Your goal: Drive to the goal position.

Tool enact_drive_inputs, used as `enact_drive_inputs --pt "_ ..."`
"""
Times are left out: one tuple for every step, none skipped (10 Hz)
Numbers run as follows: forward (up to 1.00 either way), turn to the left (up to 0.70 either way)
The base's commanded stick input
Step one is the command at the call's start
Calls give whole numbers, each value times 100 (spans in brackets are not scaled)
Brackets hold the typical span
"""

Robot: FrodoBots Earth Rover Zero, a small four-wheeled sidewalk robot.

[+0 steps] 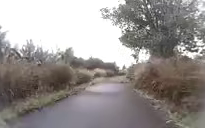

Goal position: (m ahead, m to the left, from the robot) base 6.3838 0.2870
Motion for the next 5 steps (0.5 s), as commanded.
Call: enact_drive_inputs --pt "85 0" --pt "85 0" --pt "85 0" --pt "85 0" --pt "85 0"
